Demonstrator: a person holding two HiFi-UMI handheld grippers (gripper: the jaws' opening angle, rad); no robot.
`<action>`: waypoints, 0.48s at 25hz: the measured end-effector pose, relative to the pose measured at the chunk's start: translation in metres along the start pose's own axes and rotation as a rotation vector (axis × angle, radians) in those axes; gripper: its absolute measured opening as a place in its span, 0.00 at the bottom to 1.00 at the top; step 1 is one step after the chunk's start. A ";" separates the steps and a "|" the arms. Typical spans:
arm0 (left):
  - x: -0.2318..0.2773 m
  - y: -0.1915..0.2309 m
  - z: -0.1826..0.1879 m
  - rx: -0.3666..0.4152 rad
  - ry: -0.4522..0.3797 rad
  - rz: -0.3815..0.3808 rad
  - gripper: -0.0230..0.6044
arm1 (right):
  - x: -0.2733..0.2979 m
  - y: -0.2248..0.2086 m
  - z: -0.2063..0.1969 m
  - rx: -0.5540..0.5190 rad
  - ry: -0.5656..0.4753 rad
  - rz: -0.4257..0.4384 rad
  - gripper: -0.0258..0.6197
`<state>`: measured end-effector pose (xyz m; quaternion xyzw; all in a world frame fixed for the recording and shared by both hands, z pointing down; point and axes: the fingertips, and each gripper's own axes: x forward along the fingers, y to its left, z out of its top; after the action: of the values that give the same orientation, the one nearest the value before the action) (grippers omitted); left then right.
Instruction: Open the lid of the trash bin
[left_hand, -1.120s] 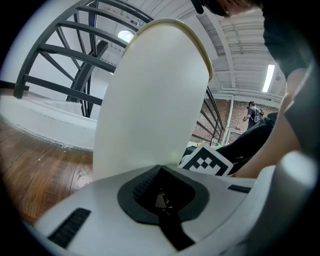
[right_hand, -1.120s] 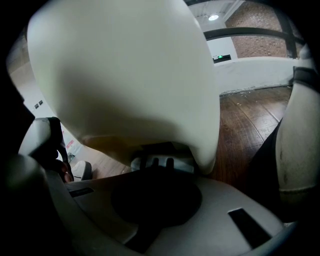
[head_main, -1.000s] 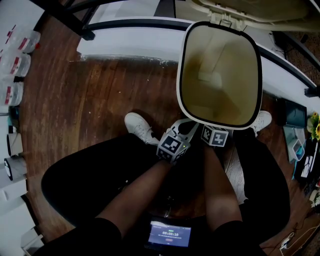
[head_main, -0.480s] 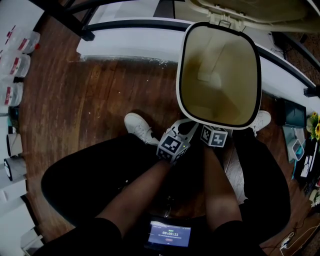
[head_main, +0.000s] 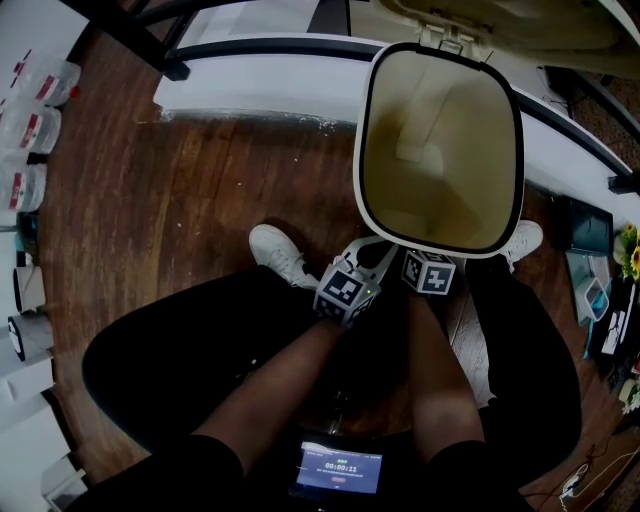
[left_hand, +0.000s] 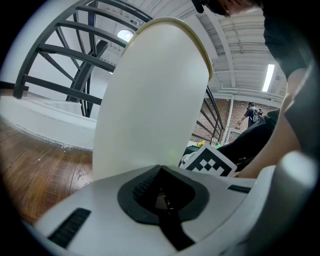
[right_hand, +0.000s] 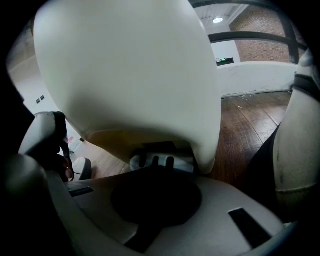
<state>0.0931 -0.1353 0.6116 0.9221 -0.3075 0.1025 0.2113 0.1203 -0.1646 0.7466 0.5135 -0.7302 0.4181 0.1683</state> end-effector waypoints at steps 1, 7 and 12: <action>0.000 0.000 0.000 0.001 0.001 0.000 0.10 | 0.000 0.000 0.000 0.000 -0.001 0.003 0.06; 0.000 0.001 0.000 0.002 0.000 -0.001 0.10 | 0.000 0.001 0.001 -0.013 -0.004 0.003 0.06; 0.001 0.000 -0.001 0.004 0.002 0.000 0.10 | 0.000 0.000 0.001 -0.026 -0.001 0.002 0.06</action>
<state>0.0941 -0.1353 0.6124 0.9224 -0.3070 0.1041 0.2100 0.1210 -0.1651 0.7462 0.5107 -0.7361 0.4087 0.1743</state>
